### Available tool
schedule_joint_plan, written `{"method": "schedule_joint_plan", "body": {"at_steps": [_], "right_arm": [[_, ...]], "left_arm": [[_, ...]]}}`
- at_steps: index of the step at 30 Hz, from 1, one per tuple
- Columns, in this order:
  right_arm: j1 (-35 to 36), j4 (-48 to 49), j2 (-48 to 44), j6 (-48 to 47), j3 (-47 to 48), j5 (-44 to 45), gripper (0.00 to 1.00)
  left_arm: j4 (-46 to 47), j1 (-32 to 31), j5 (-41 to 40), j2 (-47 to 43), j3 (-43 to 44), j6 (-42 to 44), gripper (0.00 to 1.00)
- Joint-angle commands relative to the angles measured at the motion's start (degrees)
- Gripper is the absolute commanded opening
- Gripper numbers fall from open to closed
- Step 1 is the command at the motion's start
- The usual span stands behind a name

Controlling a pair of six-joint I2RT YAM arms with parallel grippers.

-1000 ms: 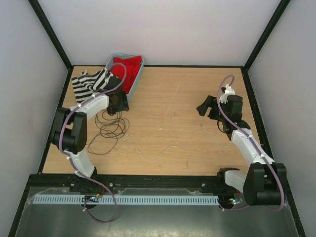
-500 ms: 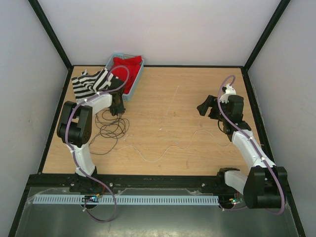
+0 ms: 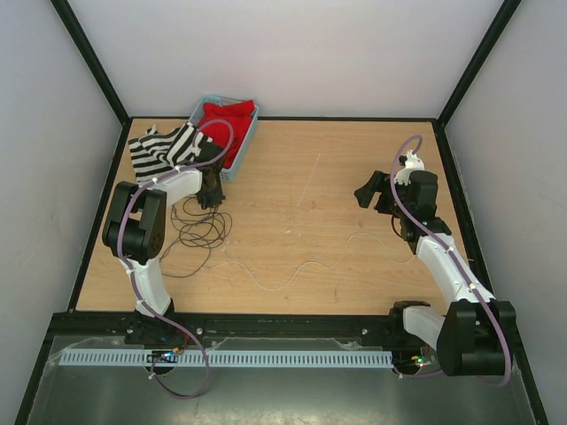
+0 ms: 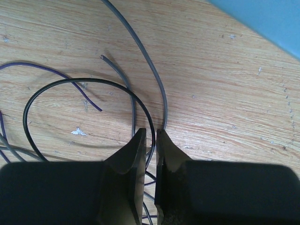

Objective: Zip-tie the wires
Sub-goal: Pick up the cable at the center of the board.

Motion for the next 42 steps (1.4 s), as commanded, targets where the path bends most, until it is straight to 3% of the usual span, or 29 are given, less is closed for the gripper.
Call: {"method": "schedule_joint_plan", "body": {"at_steps": [1,5,11,16,23,28,32,36,42], "right_arm": [[0.16,-0.22,-1.45,-0.86,-0.24,0.5,0.93],[0.17,-0.57,-1.79,-1.01,-0.17,0.65,0.93],[0.18,-0.79,-1.9,-1.34,0.1,1.11,0.93],[0.14,0.34,-1.85,-0.98,0.17,-0.35,0.93],[0.16,3.27,-2.48,0.39,-0.76,-2.11,0.93],[0.19,4.52,-1.63,1.67,-0.84,-3.83,0.93],[0.21,6.85,-2.21,3.39,-1.33,-5.82,0.93],[0.2,7.48,-3.11,3.64,-0.82,-6.87,0.93],[0.31,15.77,-5.62,8.49,-4.4,-10.87,0.94]], "left_arm": [[-0.02,-0.25,-1.31,0.45,-0.43,0.39,0.14],[-0.11,-0.2,-0.62,0.31,-0.32,0.43,0.0],[-0.34,0.06,-2.07,-5.75,-1.27,2.27,0.0],[0.0,2.81,0.32,-17.06,-0.7,4.41,0.0],[7.71,14.12,12.87,-32.81,2.93,4.53,0.0],[8.92,20.6,24.02,-37.0,11.18,4.18,0.0],[15.68,24.96,33.91,-39.38,13.05,-2.14,0.0],[21.35,27.21,41.87,-36.7,18.36,-8.99,0.0],[22.58,26.49,54.4,-25.15,38.13,-22.55,0.0]]}}
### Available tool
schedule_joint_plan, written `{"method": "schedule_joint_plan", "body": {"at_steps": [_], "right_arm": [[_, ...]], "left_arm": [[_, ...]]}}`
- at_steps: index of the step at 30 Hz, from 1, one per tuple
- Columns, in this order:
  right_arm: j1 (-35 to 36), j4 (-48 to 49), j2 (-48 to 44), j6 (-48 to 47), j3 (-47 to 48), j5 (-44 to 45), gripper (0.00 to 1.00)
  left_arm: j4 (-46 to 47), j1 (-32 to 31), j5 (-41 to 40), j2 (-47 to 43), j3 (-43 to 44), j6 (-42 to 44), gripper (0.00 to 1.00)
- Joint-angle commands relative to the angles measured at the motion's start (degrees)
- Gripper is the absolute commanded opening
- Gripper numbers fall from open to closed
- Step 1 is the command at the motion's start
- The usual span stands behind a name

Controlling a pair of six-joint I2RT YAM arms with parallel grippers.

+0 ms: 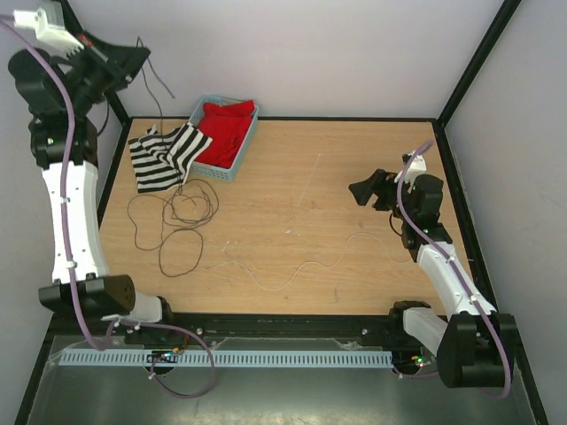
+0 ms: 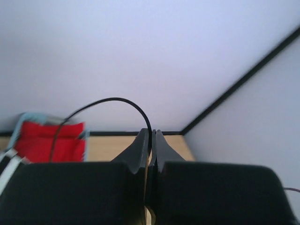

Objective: Zip-tie the wires
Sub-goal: Pick up the cable at the center of the board.

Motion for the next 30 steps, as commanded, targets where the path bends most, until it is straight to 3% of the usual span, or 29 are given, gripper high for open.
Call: {"method": "schedule_joint_plan", "body": {"at_steps": [1,8,17,25,30], "right_arm": [[0.33,10.41,-3.04,5.65,-3.37,-4.73,0.94],[4.82,17.79,-3.95,6.15,-3.19,-6.82,0.99],[10.46,21.29,-1.45,9.46,-2.89,-6.69,1.0],[12.13,36.02,-0.33,16.11,-6.54,-10.89,0.99],[15.56,37.63,-0.48,13.41,-6.03,-10.09,0.99]], "left_arm": [[5.66,-1.73,12.19,5.98,11.15,-12.05,0.0],[5.94,-9.6,11.47,8.76,18.47,-12.71,0.0],[9.29,-10.73,13.36,16.82,37.82,-23.75,0.0],[10.49,-12.99,13.93,15.18,36.22,-32.01,0.0],[13.26,-13.03,12.91,15.72,37.36,-35.54,0.0]]}}
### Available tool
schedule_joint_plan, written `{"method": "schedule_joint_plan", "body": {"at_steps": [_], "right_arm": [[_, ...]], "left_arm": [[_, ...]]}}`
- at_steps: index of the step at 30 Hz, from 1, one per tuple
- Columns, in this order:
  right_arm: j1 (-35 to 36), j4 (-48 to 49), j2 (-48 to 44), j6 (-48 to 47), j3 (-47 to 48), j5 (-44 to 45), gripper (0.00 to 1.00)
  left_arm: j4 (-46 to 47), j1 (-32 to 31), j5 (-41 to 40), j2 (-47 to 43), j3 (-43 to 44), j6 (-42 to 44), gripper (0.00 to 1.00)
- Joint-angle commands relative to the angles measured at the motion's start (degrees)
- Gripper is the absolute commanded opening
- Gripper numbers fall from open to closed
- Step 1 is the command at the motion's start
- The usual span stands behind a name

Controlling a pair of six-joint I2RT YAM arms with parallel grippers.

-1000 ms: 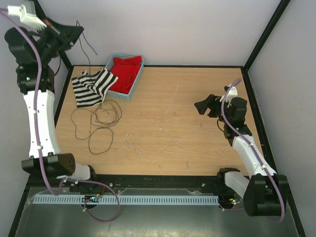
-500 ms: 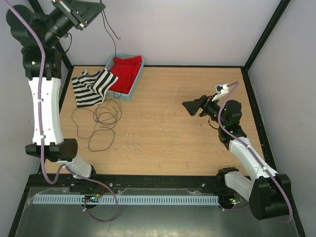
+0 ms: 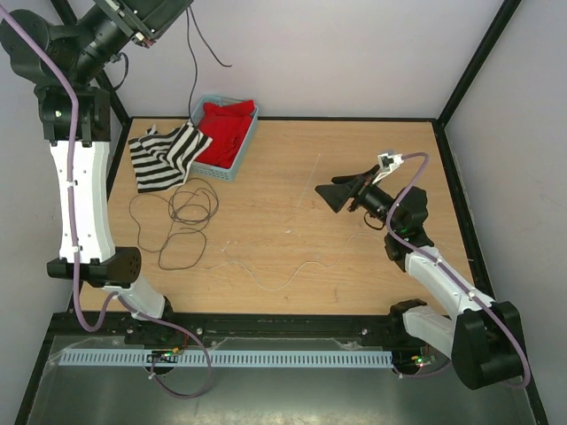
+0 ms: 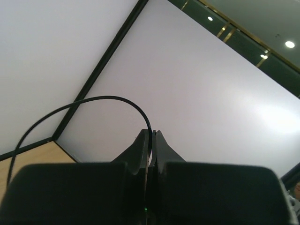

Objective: Zip-tie the wires
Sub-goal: Pick up the cable at the center of the board, then straighten the cable at the center of the board.

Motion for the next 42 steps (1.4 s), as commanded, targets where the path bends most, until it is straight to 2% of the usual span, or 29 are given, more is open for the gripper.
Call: {"method": "schedule_joint_plan", "body": {"at_steps": [1,5,7,15,20,27,33,37,42], "right_arm": [[3.25,7.55,-0.36,-1.44,0.26,-0.83,0.99],[7.1,8.81,-0.56,-4.53,0.38,1.9,0.99],[8.11,9.48,0.57,-3.23,0.63,3.26,0.99],[10.17,5.59,6.37,14.87,2.33,11.91,1.0],[12.3,8.44,7.45,22.4,0.36,18.22,0.99],[13.93,6.13,10.44,30.71,-2.09,26.4,0.99],[13.98,6.23,14.47,33.85,-2.15,26.71,0.99],[13.99,10.29,18.84,35.27,-1.32,28.65,0.99],[13.98,14.18,26.64,38.12,4.84,28.57,0.99]], "left_arm": [[4.87,0.01,0.23,-0.39,0.93,-5.69,0.0],[5.51,-0.91,1.08,-1.31,-2.49,-7.6,0.0],[6.09,-1.85,1.69,-1.63,-4.11,-8.37,0.0],[7.92,-7.67,4.15,-0.64,-8.47,-10.91,0.0],[9.47,-11.43,3.61,-1.03,-13.08,-11.11,0.0],[13.93,-17.2,2.82,-0.07,-17.28,-13.22,0.0],[15.09,-20.69,2.32,1.14,-17.6,-13.41,0.0],[15.61,-22.89,2.2,1.99,-17.51,-13.67,0.0],[16.01,-25.22,1.49,2.53,-17.19,-13.61,0.0]]}}
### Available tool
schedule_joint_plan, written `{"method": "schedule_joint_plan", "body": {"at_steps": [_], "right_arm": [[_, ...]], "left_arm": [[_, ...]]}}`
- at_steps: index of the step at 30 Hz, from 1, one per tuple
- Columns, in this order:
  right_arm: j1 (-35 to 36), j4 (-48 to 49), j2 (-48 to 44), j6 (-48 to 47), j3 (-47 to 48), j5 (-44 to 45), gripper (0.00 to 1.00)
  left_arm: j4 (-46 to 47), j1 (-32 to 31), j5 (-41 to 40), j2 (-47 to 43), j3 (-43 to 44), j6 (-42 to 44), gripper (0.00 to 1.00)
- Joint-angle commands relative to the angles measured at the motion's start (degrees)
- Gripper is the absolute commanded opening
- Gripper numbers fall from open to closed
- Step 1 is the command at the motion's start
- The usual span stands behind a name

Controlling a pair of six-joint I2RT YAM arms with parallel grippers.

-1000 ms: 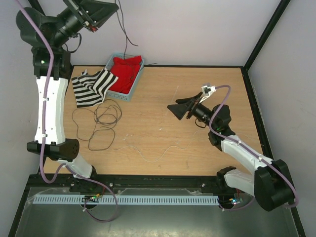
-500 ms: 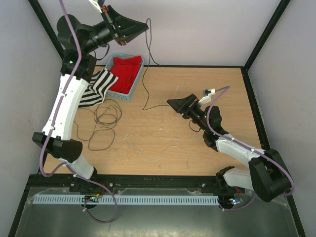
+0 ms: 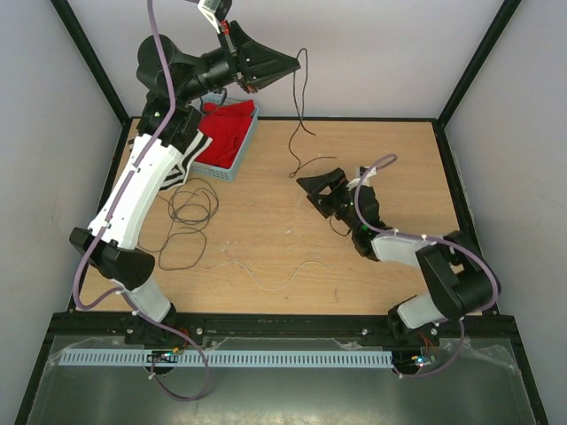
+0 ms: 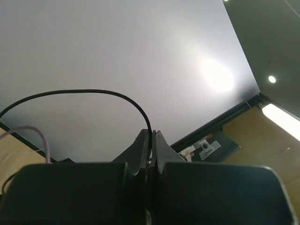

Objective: Zip-tie the wires
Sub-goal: Straighten the cable at the center of the board.

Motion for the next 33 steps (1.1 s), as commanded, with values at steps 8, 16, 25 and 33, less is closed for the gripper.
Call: {"method": "schedule_joint_plan", "body": {"at_steps": [8,16,25,33], "right_arm": [[0.36,17.68,14.18,11.18,6.8,2.66,0.97],[-0.26,25.5,19.2,12.87,6.92,2.89,0.7],[-7.62,36.62,19.91,15.08,-0.43,-2.74,0.0],[-15.16,27.38,11.94,6.62,-2.75,-11.47,0.0]], "left_arm": [[3.67,-4.15,-1.14,1.09,1.84,-1.62,0.0],[3.73,-4.77,-0.55,0.79,1.36,-1.57,0.0],[3.74,-0.45,2.19,-3.83,-6.91,-0.03,0.0],[3.73,9.72,6.57,-14.87,-27.98,2.13,0.0]]}}
